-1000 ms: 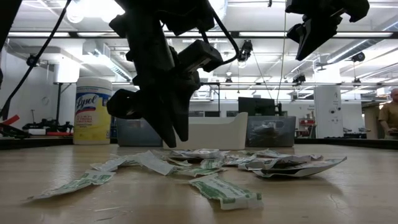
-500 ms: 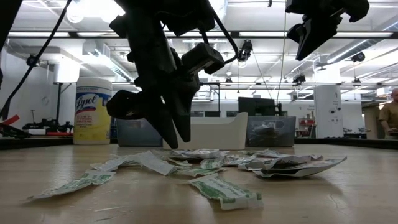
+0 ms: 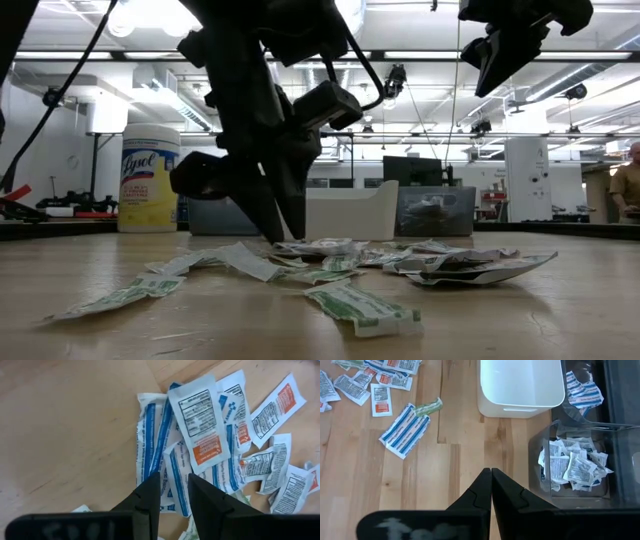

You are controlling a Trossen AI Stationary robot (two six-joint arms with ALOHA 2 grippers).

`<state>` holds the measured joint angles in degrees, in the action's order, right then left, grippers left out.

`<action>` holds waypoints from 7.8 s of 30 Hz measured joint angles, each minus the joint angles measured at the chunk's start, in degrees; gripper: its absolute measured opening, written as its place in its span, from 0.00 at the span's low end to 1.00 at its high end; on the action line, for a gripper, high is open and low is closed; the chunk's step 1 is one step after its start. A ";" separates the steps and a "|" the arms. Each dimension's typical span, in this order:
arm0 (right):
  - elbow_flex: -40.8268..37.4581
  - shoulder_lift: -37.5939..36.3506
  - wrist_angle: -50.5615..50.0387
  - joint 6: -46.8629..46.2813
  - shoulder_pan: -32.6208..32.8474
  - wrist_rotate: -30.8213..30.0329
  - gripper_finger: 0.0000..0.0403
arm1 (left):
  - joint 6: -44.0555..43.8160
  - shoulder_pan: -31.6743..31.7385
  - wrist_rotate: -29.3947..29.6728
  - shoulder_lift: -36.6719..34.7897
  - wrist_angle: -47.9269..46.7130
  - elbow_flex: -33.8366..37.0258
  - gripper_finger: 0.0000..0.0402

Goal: Pick & Place First Aid Supplies
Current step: Put the blue bandage pack into the middle black bin

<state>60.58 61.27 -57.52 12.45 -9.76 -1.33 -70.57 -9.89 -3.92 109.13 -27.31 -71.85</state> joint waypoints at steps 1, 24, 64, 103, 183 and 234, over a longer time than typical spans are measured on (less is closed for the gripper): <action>0.00 -0.02 0.02 -0.01 0.00 0.00 0.02 | 0.00 0.00 -0.02 0.31 0.51 0.00 0.23; 0.00 0.01 0.00 -0.42 -0.01 0.00 0.02 | 1.95 -0.04 -0.94 3.10 3.46 0.35 0.01; -0.04 0.01 -0.02 -0.07 -0.01 -0.01 0.02 | 5.73 -0.09 -1.95 -2.46 -1.59 0.57 0.00; -0.24 -0.01 1.32 0.00 -0.02 -0.02 0.02 | 10.65 0.57 3.85 -8.58 -4.65 0.51 0.00; -0.42 0.01 2.59 0.02 0.01 -0.02 0.02 | 15.48 -2.49 10.83 -1.87 4.34 3.45 0.35; -0.60 0.00 2.58 -0.44 0.01 -0.01 0.02 | 16.74 -2.73 10.05 -1.91 9.94 5.06 0.00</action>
<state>59.97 61.27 -54.94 12.01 -9.76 -1.34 -53.83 -12.62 6.13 107.22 -17.37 -66.80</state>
